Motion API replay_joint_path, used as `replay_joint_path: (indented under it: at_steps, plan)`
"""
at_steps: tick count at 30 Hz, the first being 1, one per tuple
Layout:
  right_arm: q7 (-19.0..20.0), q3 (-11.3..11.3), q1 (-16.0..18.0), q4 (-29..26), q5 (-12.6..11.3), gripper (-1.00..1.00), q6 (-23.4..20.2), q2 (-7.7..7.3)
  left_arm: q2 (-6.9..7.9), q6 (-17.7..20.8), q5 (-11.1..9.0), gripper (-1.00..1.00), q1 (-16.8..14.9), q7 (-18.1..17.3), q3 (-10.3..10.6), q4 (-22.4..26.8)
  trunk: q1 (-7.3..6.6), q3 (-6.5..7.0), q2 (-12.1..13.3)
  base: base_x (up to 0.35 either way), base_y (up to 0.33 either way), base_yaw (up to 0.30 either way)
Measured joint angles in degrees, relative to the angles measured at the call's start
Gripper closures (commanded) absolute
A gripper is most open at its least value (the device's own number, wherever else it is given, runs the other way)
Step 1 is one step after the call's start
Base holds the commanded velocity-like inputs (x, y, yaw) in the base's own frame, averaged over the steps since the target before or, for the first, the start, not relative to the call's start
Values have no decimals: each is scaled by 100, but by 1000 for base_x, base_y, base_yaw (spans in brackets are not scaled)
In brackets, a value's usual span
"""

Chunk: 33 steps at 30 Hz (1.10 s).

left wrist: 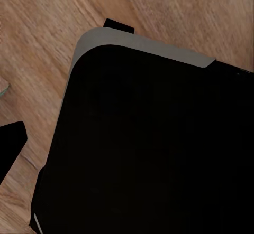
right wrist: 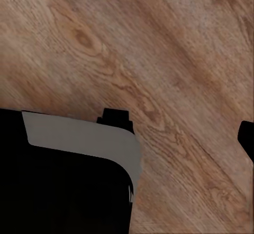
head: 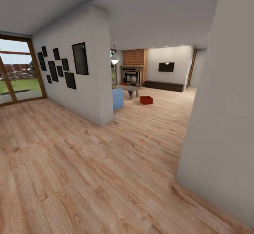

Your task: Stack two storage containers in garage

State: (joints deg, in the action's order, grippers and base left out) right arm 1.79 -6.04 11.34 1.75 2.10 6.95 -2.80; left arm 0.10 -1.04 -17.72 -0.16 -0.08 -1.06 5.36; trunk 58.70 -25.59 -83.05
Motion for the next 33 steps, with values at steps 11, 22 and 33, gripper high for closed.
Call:
replay_joint_path:
  at_steps: [11, 22, 33]
  plan:
    - [-2, 0, 0, 0, -2, -100, 0, 0, 0, 0, 1, -100, 0, 0, 0, 0, 0, 0, 0, 322, 0, 275]
    - [2, 0, 0, 0, -2, -100, 0, 0, 1, 0, -1, -100, 0, 0, 0, 0, 0, 0, 0, 322, 0, 198]
    - [7, -8, 0, -2, 13, -100, 1, -2, -2, 1, -3, -100, 0, 0, 0, -3, 0, 0, 0, 322, 0, 12]
